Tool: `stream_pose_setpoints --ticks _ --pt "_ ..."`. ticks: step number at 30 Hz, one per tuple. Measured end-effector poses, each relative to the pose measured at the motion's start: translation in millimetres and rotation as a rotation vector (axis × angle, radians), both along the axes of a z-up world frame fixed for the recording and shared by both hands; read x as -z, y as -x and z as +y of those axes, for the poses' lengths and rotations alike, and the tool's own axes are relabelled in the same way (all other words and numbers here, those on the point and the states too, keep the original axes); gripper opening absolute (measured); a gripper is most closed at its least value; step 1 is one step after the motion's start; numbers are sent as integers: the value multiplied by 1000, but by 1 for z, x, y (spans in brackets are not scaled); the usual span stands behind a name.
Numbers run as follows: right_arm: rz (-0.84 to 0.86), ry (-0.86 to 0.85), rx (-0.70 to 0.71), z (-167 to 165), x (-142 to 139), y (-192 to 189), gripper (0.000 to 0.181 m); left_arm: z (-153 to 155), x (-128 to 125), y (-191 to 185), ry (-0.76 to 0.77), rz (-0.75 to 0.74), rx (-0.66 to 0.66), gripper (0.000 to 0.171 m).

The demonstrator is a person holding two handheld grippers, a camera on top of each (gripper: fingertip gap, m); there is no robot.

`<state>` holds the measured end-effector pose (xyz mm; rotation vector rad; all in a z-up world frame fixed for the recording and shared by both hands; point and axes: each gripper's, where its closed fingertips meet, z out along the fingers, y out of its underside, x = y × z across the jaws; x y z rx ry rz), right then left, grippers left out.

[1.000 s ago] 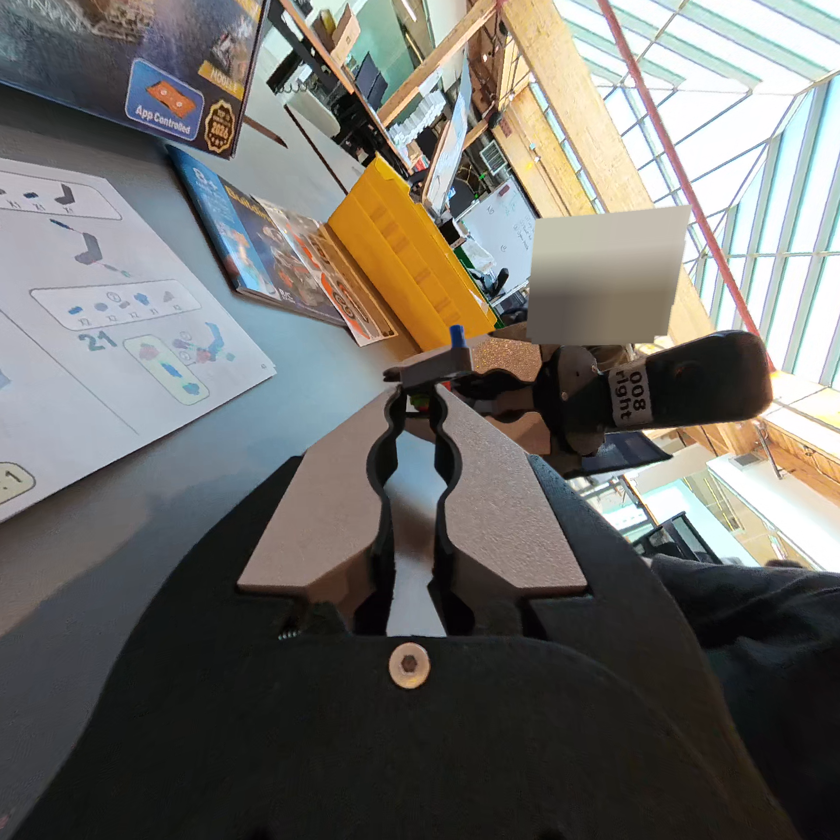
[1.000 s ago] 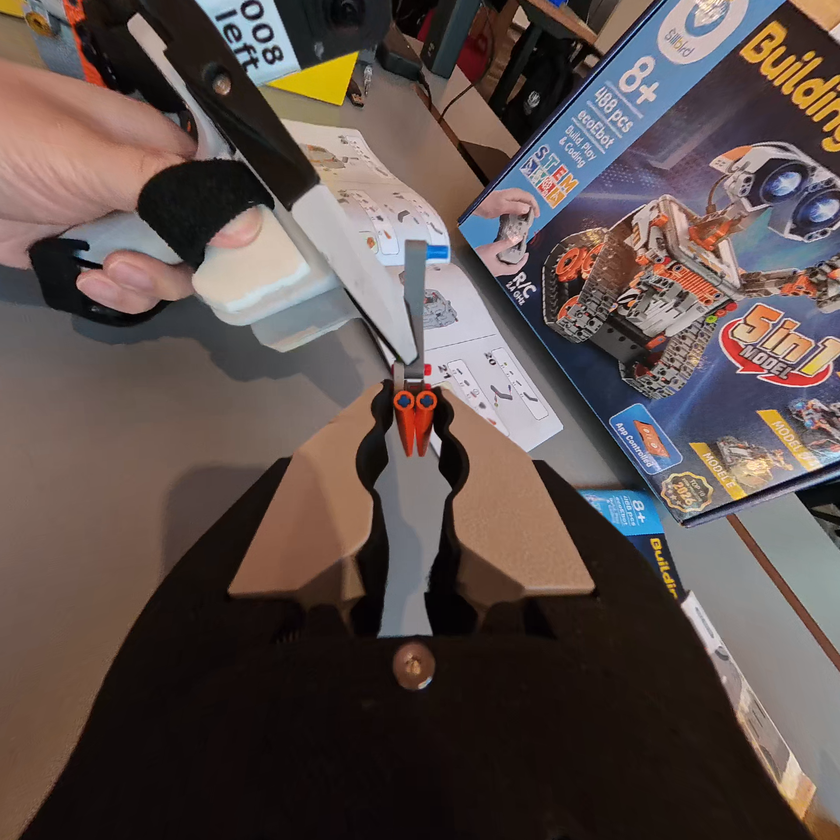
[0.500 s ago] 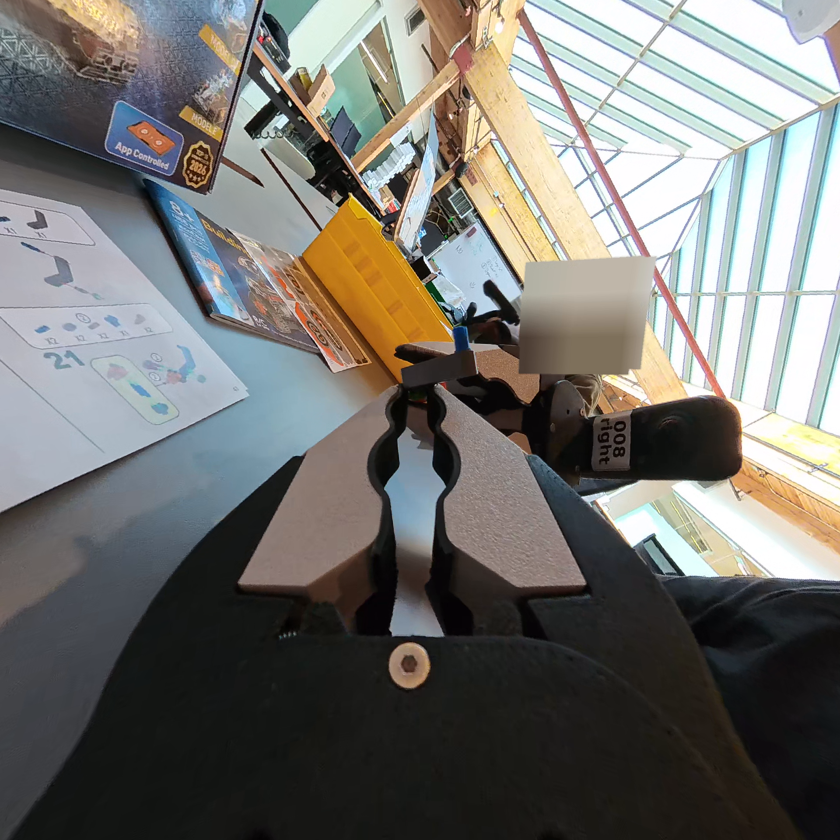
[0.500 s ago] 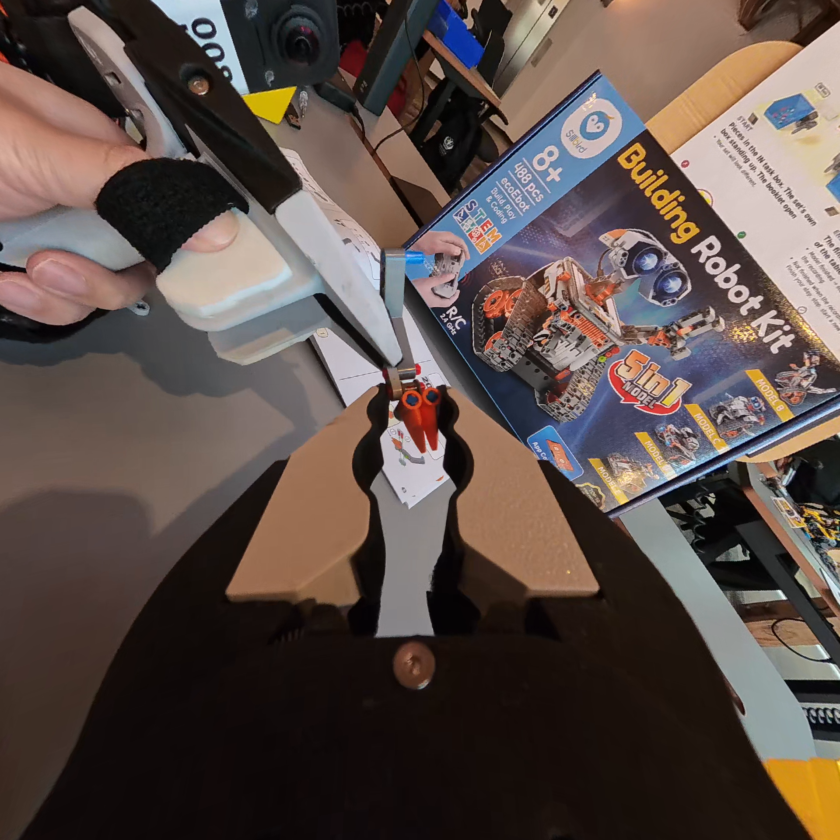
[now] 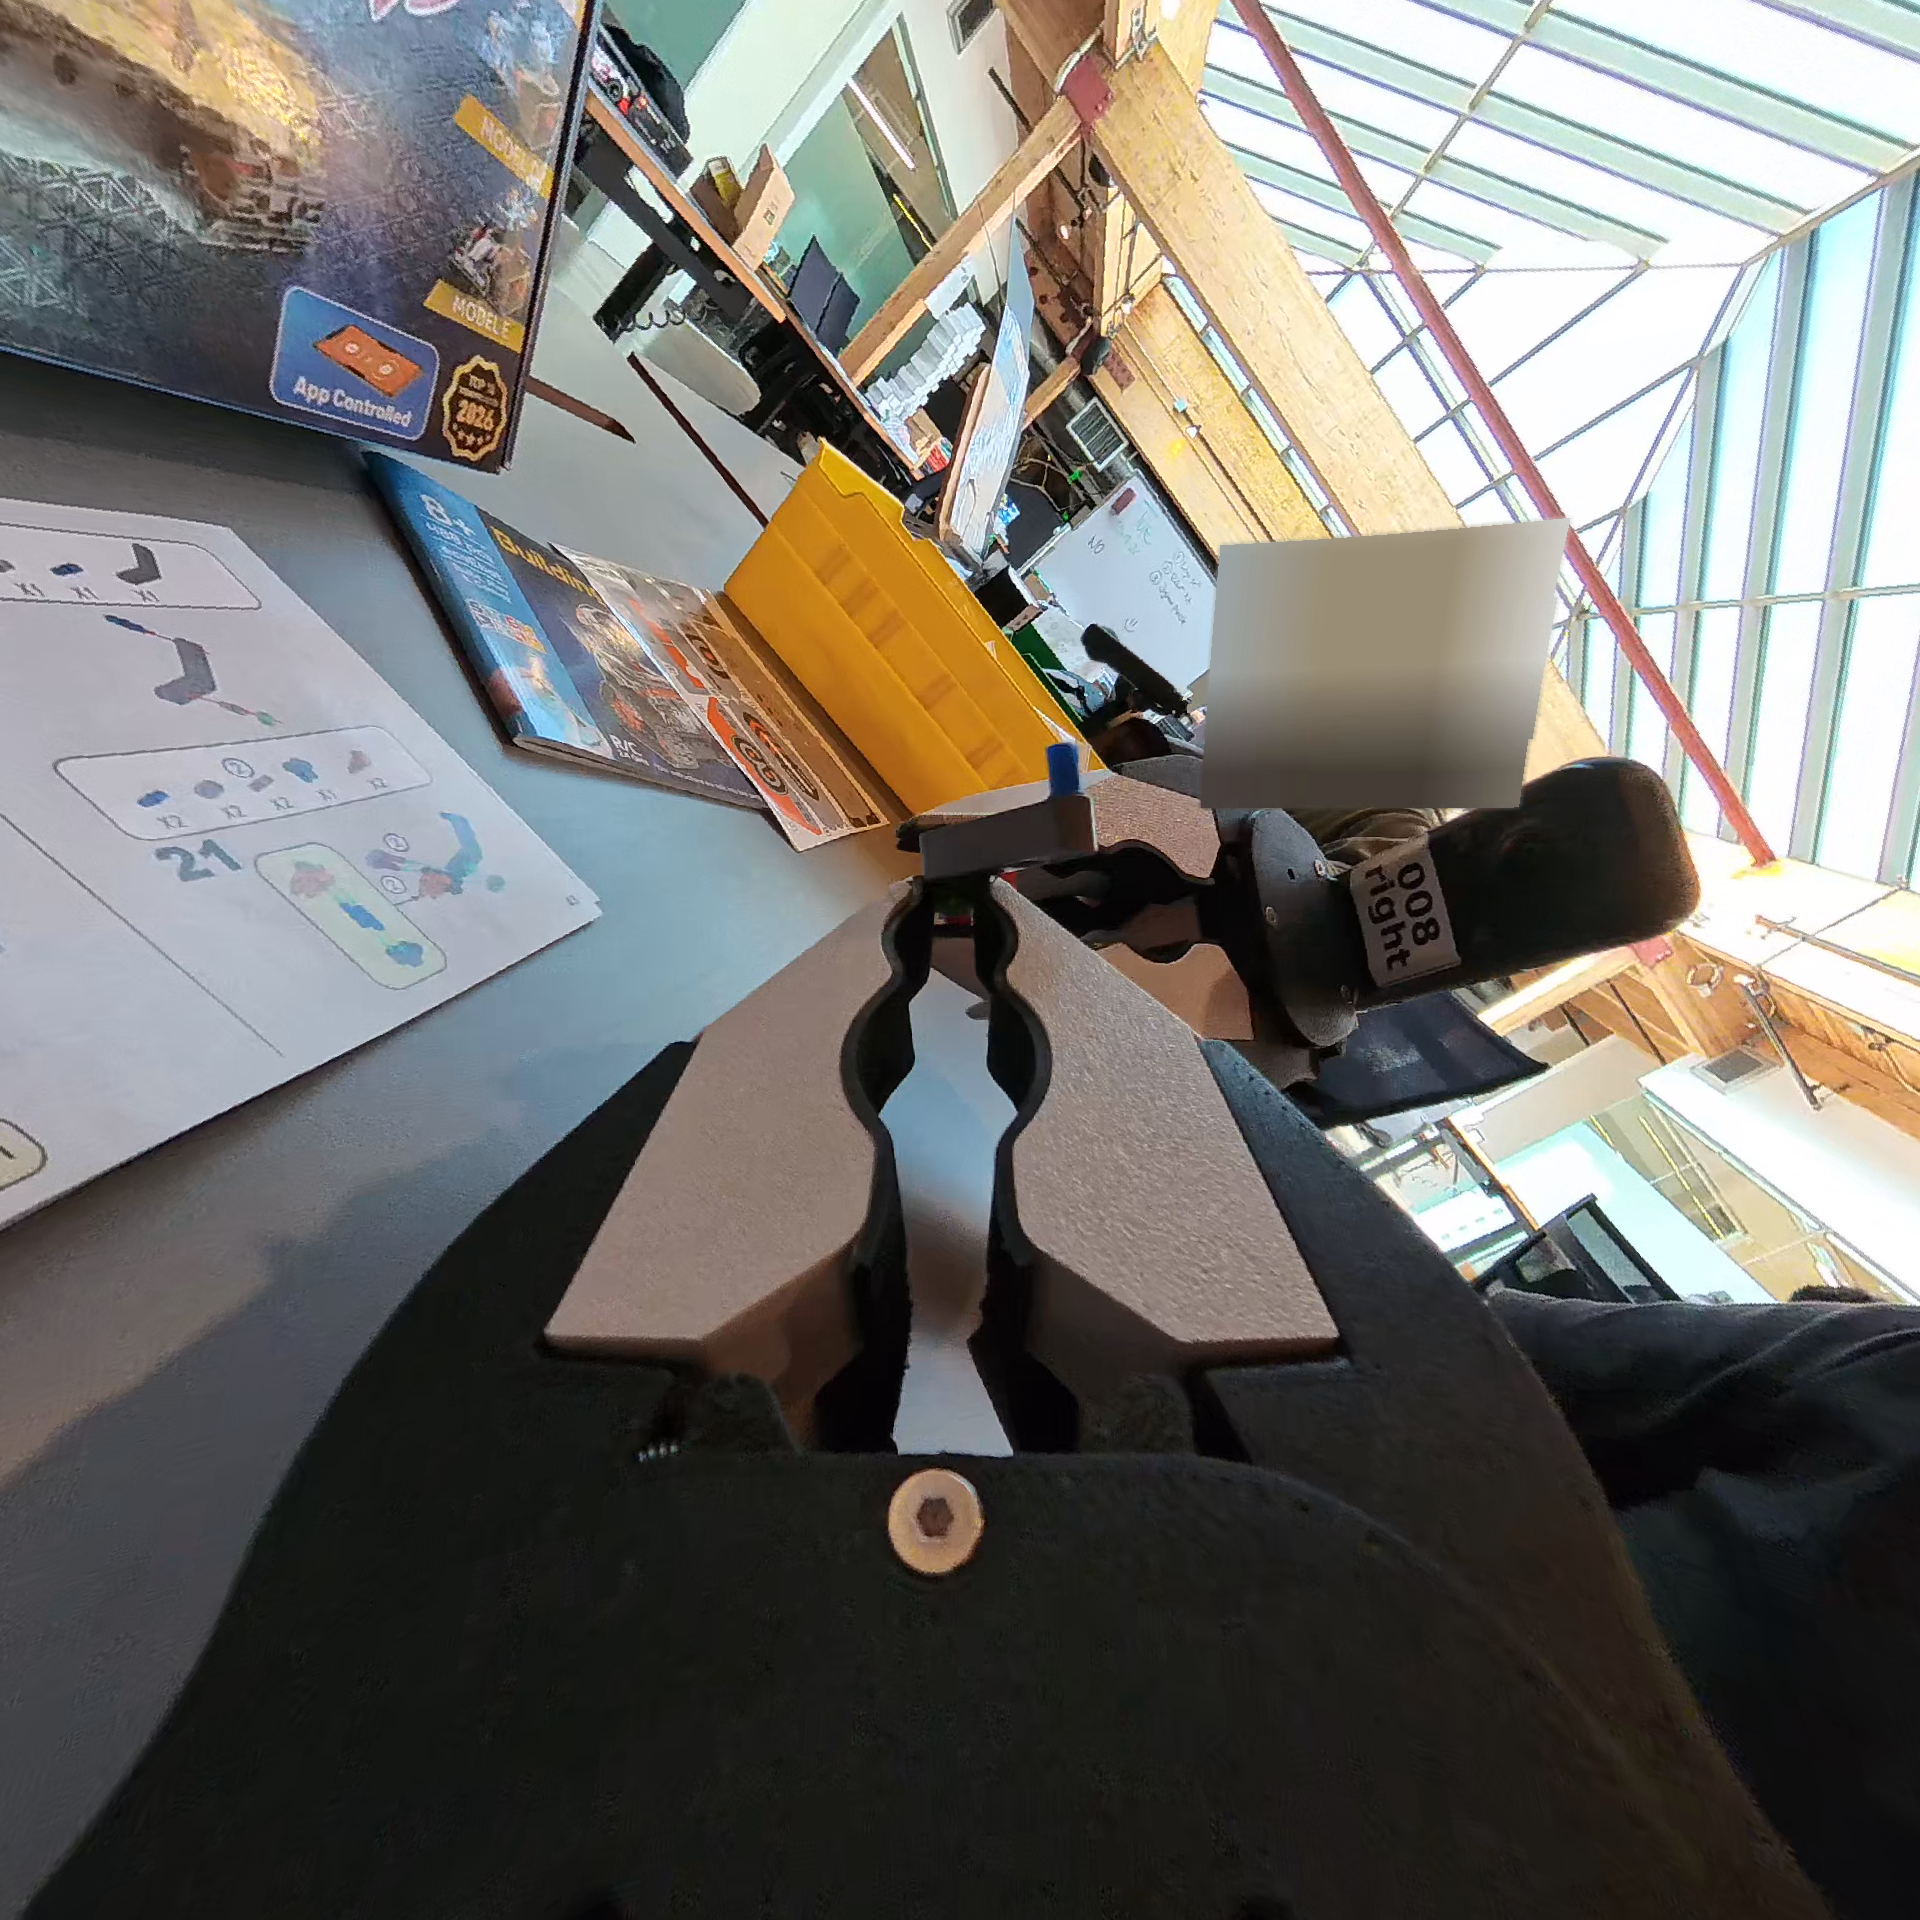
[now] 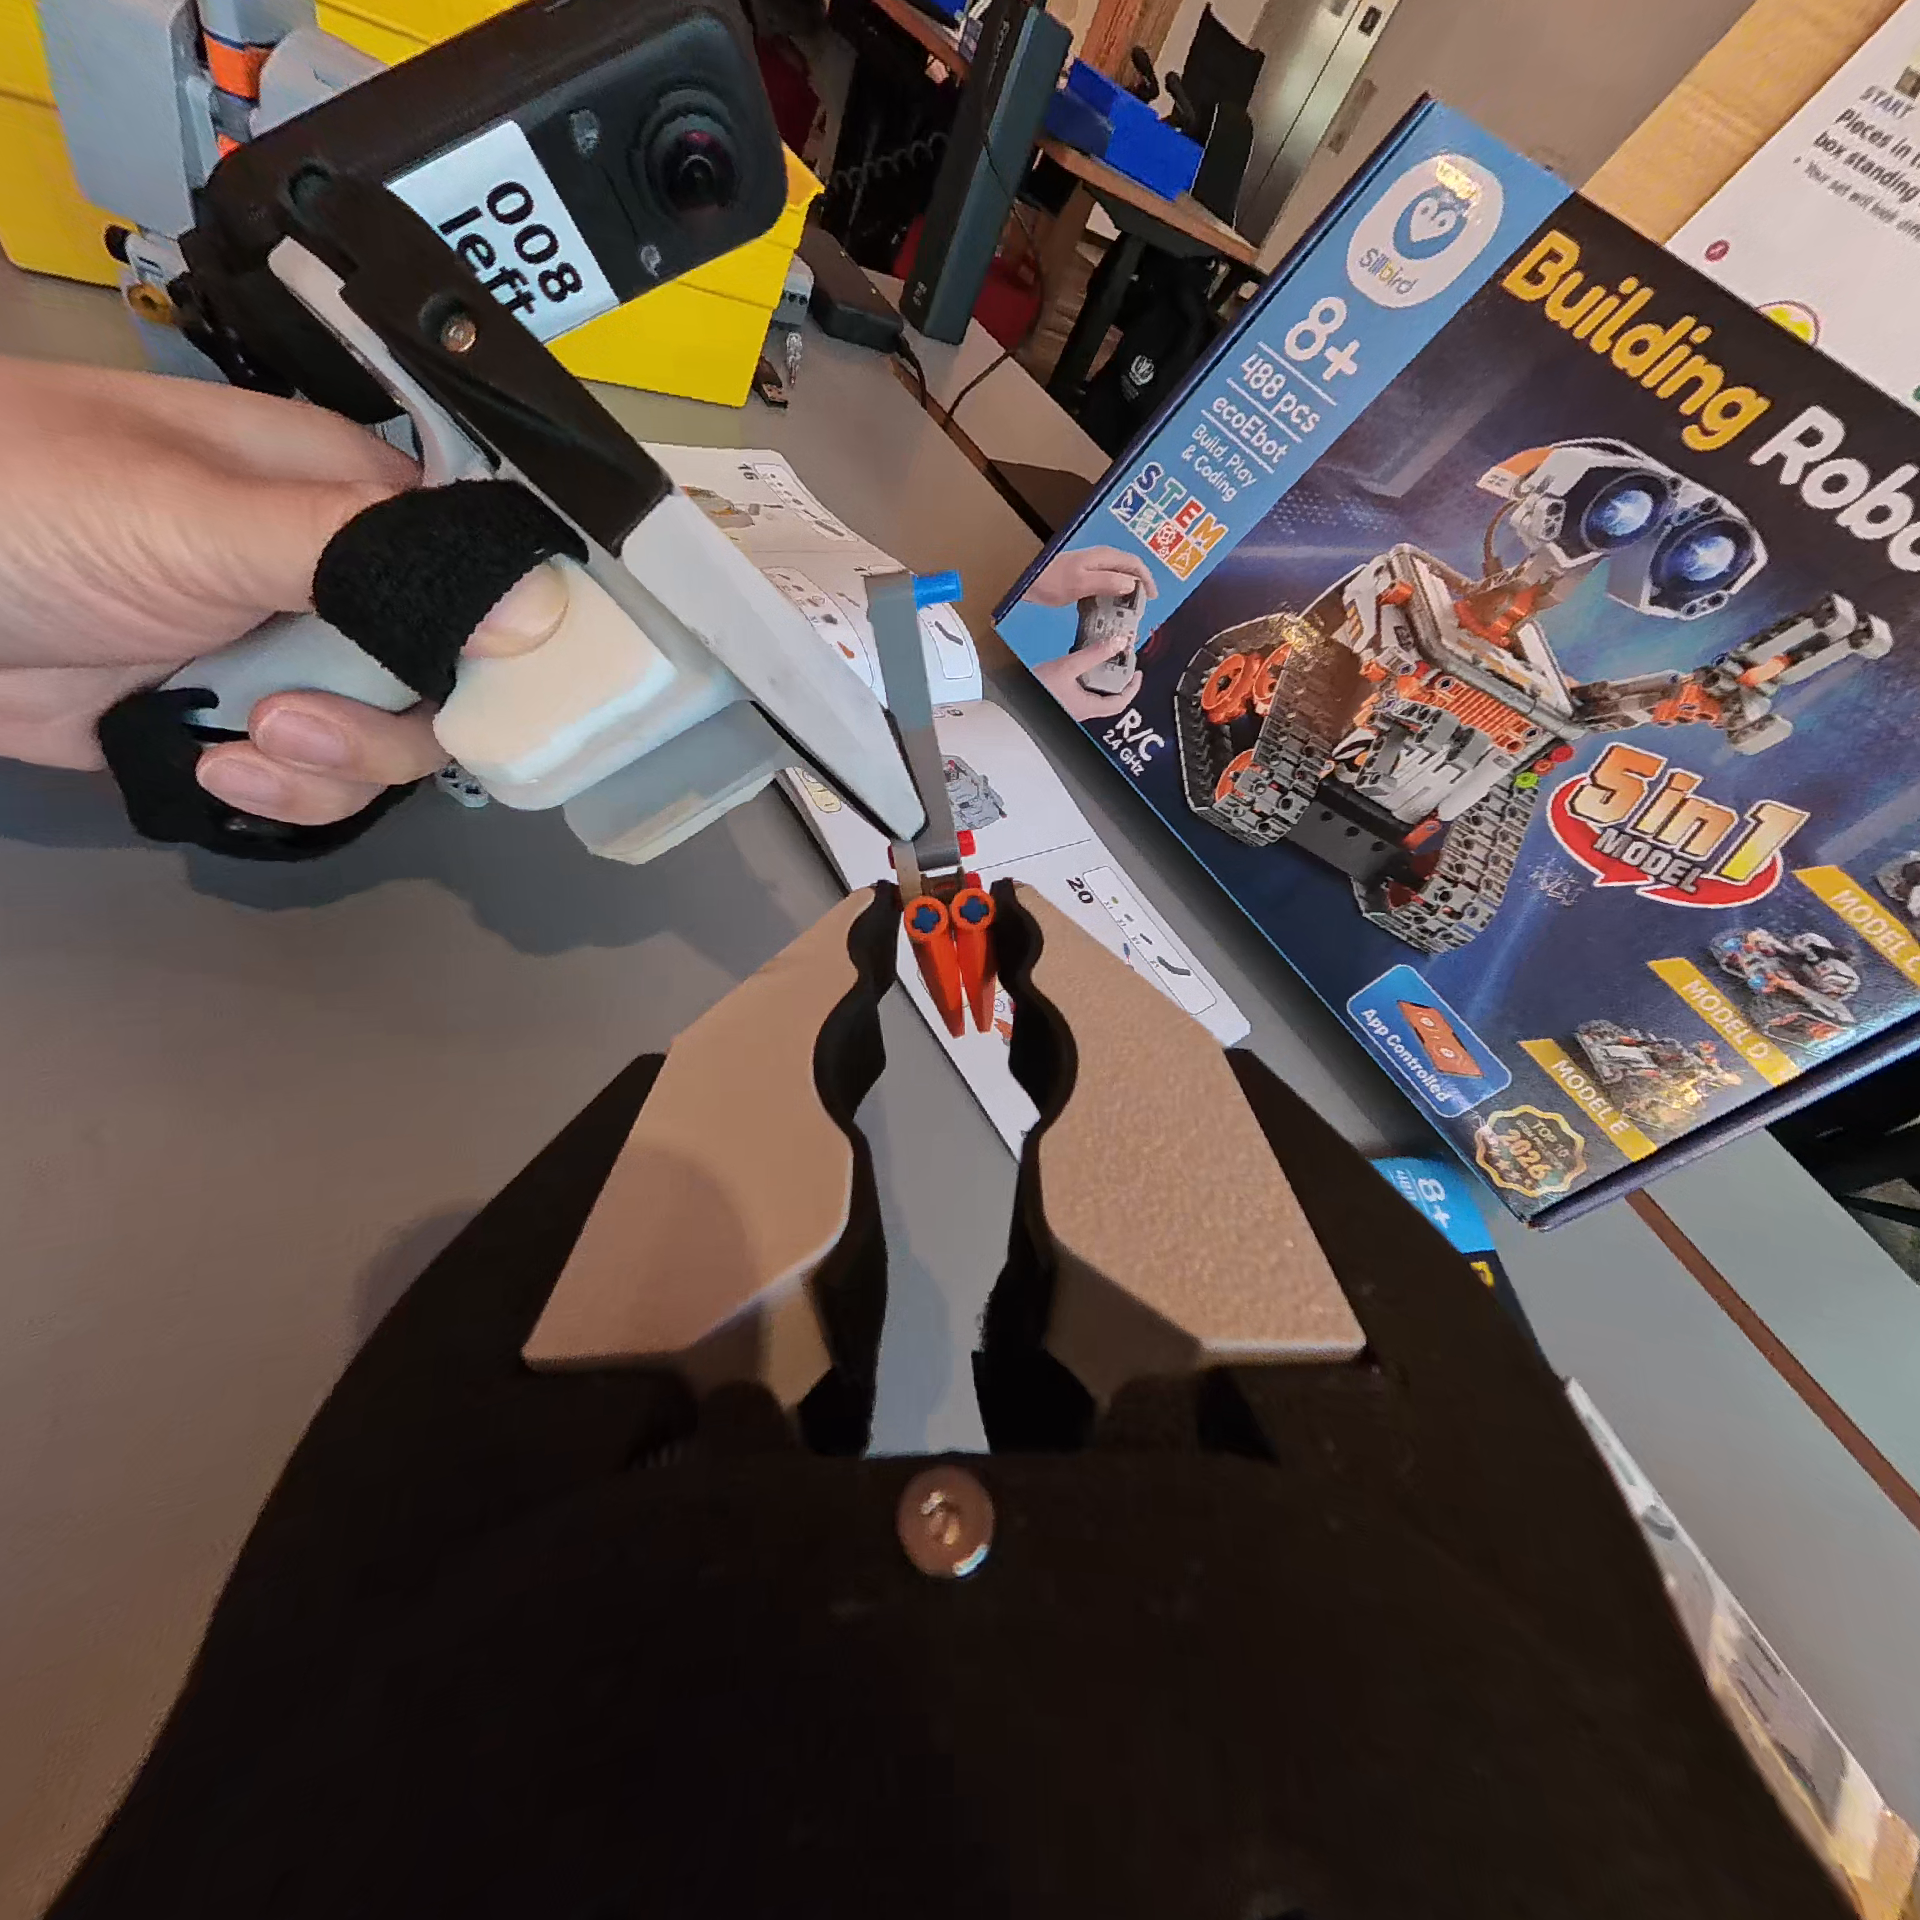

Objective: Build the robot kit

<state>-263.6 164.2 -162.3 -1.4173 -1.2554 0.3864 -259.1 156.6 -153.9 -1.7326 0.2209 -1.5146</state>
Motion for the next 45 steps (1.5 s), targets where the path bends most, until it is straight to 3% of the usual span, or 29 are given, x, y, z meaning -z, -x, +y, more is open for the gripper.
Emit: stream_pose_setpoints --ticks 11,17,20,22,25,30,31,45 --pt "-59 -24 78 4 1 -3 18 3 0 -1 45 -93 -28 6" --pt "-65 -81 12 0 -3 -2 17 0 -6 0 55 -178 15 6" --pt "-86 -75 0 0 2 -3 17 3 -4 -1 88 -200 40 28" --pt "-102 -99 3 0 2 -2 17 5 2 -1 79 -131 28 31" --pt "-130 -119 7 1 5 -2 17 6 5 -1 28 -20 4 9" --pt "-129 -141 -40 -5 4 2 17 6 7 -3 77 -72 41 19" --pt "-148 -146 -32 -4 7 2 17 4 6 -5 91 -103 64 9" --pt "-131 -2 88 5 14 -2 17 9 12 -6 126 -127 8 7"
